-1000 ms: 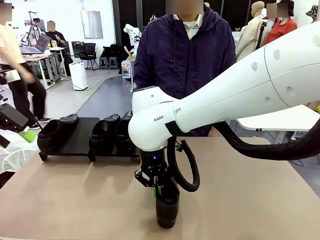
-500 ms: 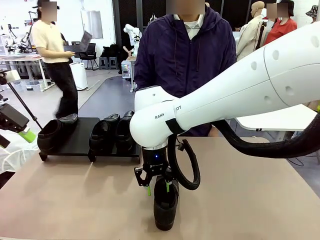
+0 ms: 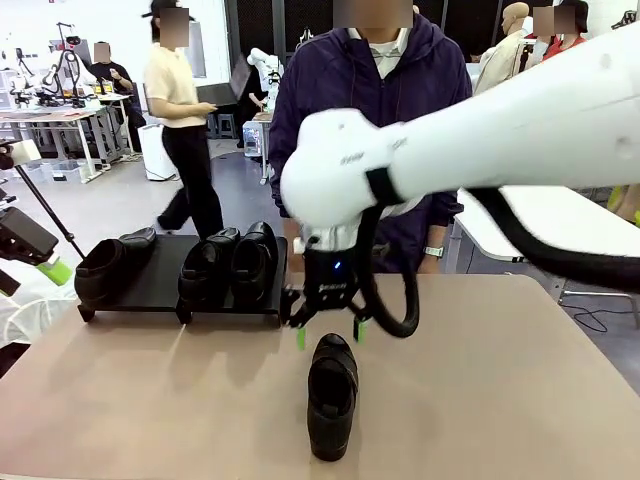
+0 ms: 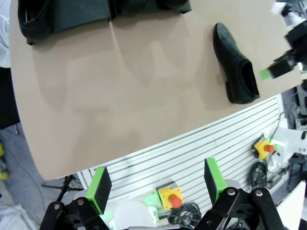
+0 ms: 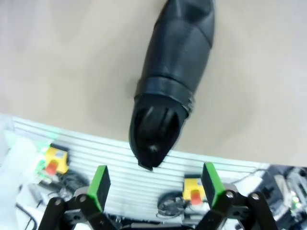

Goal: Organize the shoes by placing them on the stand.
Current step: Pick up one Shoe and place it in the middle of the table.

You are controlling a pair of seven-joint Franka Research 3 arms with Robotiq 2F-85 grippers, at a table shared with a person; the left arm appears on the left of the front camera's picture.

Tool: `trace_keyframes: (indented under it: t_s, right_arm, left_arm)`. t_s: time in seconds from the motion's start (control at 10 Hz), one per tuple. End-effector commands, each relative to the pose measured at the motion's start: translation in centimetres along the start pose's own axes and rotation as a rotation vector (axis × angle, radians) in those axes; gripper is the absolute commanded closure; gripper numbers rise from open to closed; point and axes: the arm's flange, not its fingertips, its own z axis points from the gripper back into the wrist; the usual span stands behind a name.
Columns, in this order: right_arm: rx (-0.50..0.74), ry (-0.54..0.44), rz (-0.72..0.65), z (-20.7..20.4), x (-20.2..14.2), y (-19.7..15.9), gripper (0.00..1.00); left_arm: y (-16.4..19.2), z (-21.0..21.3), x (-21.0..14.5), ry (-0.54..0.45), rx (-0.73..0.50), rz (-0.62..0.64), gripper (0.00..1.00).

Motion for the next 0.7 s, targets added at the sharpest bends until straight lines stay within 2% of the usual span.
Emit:
trace_keyframes:
  t_s: [0.0,0.2,0.4,0.5,0.6]
  right_arm:
    - [0.121,-0.038,0.019,3.9,-3.0,-6.4,0.00]
    - [0.247,-0.021,0.058,7.0,-4.6,-14.5,0.00]
    - [0.336,-0.136,0.098,8.0,-7.5,-22.5,0.00]
    - [0.367,-0.224,0.093,8.1,-9.7,-26.1,0.00]
    - [0.376,-0.288,0.099,8.1,-11.5,-28.8,0.00]
  left_arm:
    - [0.2,0.1,-0.2,0.008,0.009,-0.014,0.00]
    - [0.2,0.1,-0.2,0.008,0.009,-0.014,0.00]
    - [0.2,0.1,-0.2,0.008,0.009,-0.014,0.00]
    - [0.2,0.1,-0.2,0.008,0.009,-0.014,0.00]
    - [0.2,0.1,-0.2,0.008,0.009,-0.014,0.00]
